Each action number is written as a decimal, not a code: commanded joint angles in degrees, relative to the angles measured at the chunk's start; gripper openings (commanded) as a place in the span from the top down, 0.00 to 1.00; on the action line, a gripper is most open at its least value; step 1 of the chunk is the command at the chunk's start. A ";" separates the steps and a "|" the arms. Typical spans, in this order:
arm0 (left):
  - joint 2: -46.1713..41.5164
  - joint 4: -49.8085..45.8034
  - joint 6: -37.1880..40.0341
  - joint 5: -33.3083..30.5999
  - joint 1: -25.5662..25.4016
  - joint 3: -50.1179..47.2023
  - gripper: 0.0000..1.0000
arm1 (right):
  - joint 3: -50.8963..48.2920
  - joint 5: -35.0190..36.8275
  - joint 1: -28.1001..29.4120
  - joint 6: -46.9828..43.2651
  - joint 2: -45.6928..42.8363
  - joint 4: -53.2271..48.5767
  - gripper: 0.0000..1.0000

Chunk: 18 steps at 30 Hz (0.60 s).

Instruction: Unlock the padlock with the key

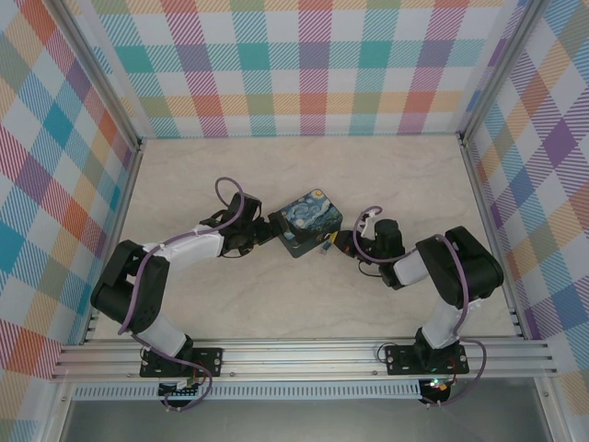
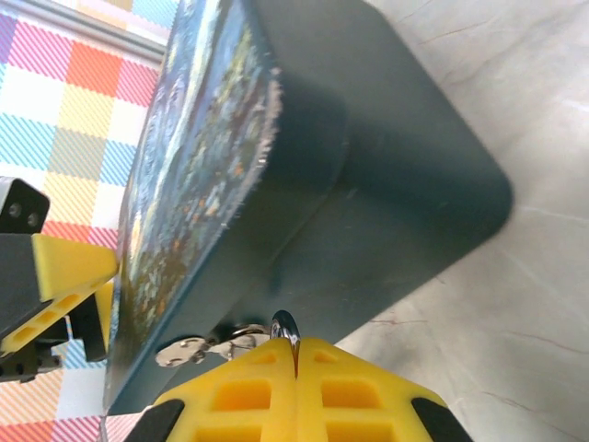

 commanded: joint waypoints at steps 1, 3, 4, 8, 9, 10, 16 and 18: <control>-0.14 -6.37 1.91 -1.83 0.60 -2.36 0.00 | -0.57 2.46 -0.27 -2.20 -3.75 -2.49 0.98; -0.49 -6.38 2.06 -1.61 1.27 -2.46 0.00 | -0.72 3.16 -0.21 -4.79 -6.35 -7.09 0.98; -0.59 -6.51 2.22 -1.56 1.65 -2.47 0.00 | -0.83 3.34 -0.20 -6.13 -7.99 -9.39 0.98; -0.82 -6.72 3.05 -1.26 3.16 -2.01 0.00 | -0.66 3.65 -0.22 -11.39 -15.27 -20.80 0.98; -0.72 -6.79 3.37 -1.23 3.55 -1.77 0.00 | -0.50 3.69 -0.20 -12.42 -16.97 -24.35 0.98; -0.57 -6.86 3.67 -1.12 3.98 -1.51 0.00 | -0.19 3.65 -0.21 -13.60 -19.15 -28.06 0.98; 0.94 -7.52 5.77 -0.88 6.53 1.11 0.00 | 3.68 3.39 -0.20 -20.36 -31.09 -52.45 0.97; 1.61 -7.67 6.37 -0.47 7.25 2.12 0.00 | 5.14 2.43 -0.20 -21.84 -33.93 -59.20 0.97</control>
